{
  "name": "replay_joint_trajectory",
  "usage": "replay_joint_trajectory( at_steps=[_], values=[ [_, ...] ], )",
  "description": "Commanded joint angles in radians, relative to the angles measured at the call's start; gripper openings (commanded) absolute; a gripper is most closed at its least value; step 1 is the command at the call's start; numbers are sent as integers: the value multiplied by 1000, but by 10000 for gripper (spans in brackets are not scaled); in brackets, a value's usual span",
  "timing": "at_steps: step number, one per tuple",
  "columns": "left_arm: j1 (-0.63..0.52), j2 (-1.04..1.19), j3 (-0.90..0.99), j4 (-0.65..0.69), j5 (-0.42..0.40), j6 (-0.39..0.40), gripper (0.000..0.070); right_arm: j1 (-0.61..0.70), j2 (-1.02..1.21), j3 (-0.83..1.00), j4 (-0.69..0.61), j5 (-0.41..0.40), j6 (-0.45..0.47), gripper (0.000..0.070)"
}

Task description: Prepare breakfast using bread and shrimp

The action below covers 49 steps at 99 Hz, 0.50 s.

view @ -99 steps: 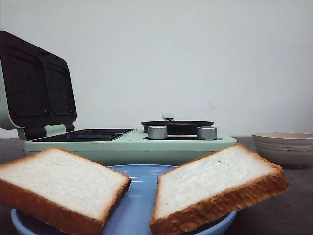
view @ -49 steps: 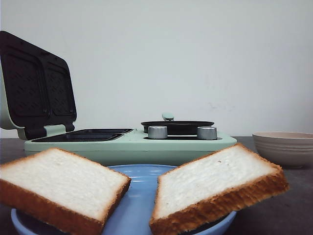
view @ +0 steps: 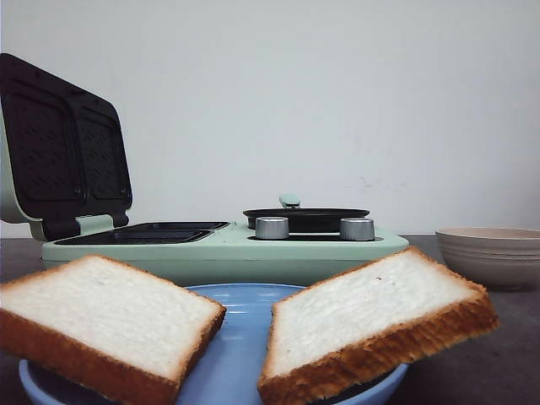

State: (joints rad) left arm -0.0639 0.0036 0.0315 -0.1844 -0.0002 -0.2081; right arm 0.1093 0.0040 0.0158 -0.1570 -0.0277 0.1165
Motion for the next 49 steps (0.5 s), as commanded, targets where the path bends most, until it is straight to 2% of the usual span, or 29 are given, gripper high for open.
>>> replay_joint_trajectory(
  at_steps=[1, 13, 20, 30, 39, 49],
  values=[
    [-2, 0, -10, 4, 0, -149, 2, 0, 0, 2, 31, 2, 90, 7],
    [-2, 0, 10, 5, 1, -280, 3, 0, 0, 42, 47, 4, 134, 6],
    [-2, 1, 34, 5, 15, -324, 4, 0, 3, 93, 18, 7, 160, 6],
    [-2, 12, 90, 4, 52, -325, 7, 0, 42, 181, -55, 29, 211, 6],
    [-2, 55, 175, -15, 64, -322, 9, 0, 126, 278, -119, 28, 214, 5],
    [-2, 159, 312, -88, 64, -276, 10, 0, 263, 395, -185, 17, 214, 5]
  ],
)
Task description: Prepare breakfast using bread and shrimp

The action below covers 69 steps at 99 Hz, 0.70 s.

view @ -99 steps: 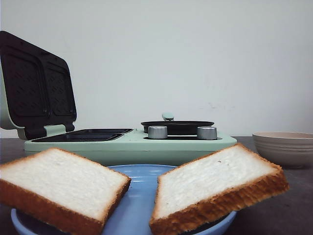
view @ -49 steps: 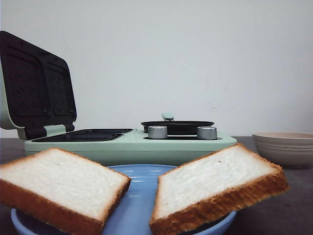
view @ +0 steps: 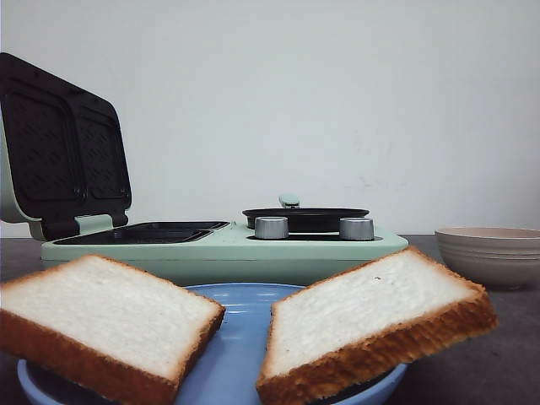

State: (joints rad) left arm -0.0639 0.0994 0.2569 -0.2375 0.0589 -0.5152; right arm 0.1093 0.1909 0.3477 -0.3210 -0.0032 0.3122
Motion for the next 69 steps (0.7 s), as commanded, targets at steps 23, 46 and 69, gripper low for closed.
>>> replay_joint_trajectory(
  at_steps=[23, 46, 69],
  values=[
    [-2, 397, 449, -272, 88, 187, 10, 0, 444, 338, -161, -55, -6, 6],
    [-2, 512, 552, -374, 215, 202, 9, 0, 582, 450, -214, -89, -14, 6],
    [-2, 534, 552, -533, 344, 198, 29, 0, 587, 451, -287, -219, -124, 6]
  ],
)
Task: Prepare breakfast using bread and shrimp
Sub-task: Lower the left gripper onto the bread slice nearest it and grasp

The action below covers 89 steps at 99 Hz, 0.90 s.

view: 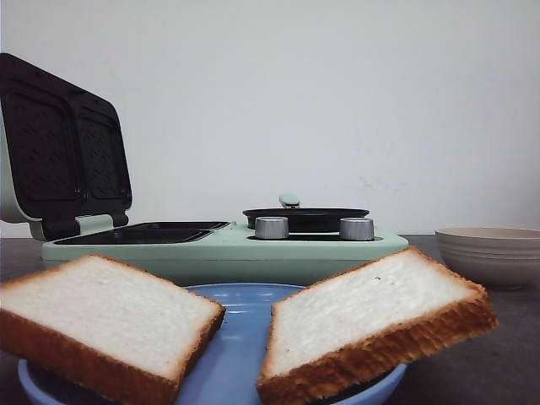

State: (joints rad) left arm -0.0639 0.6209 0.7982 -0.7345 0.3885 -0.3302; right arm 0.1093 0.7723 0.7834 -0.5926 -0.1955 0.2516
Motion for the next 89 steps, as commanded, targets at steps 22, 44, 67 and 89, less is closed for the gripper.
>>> replay_joint_trajectory(
  at_steps=[22, 44, 67, 89],
  values=[
    [-2, 46, 11, -189, 40, 80, 193, 4, 5, 16, -72, -203, -129, 135],
    [-2, 105, 11, -296, 200, 122, 390, 21, 5, 16, -75, -316, -130, 280],
    [-35, 188, 11, -381, 239, 165, 389, 26, 5, 16, -75, -328, -133, 280],
    [-113, 259, 2, -384, 230, 195, 389, 26, 5, 16, -75, -329, -133, 280]
  ],
)
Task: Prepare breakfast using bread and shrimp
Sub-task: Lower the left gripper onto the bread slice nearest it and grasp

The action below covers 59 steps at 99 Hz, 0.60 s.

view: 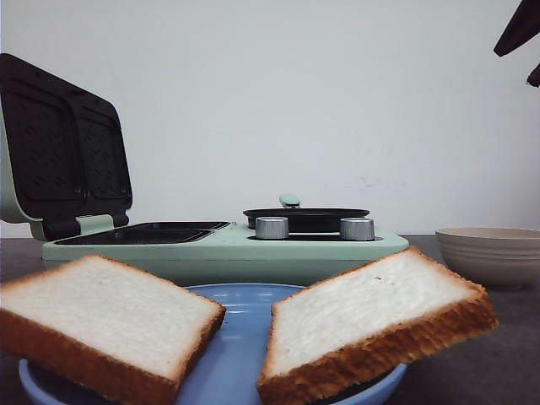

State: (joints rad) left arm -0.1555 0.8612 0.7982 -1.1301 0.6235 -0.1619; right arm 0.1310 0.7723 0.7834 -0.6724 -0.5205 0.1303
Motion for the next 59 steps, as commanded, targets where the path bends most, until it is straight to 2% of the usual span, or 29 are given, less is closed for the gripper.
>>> replay_joint_trajectory(
  at_steps=[1, 23, 59],
  values=[
    [-26, 22, 1, 14, -7, 27, 389, 4, 5, 16, 5, -4, -11, 280],
    [-101, 87, -49, 89, -26, 17, 389, 4, 5, 16, 5, -6, -11, 280],
    [-136, 152, -135, 236, -17, 10, 390, 4, 5, 16, 5, -7, -12, 280]
  ],
)
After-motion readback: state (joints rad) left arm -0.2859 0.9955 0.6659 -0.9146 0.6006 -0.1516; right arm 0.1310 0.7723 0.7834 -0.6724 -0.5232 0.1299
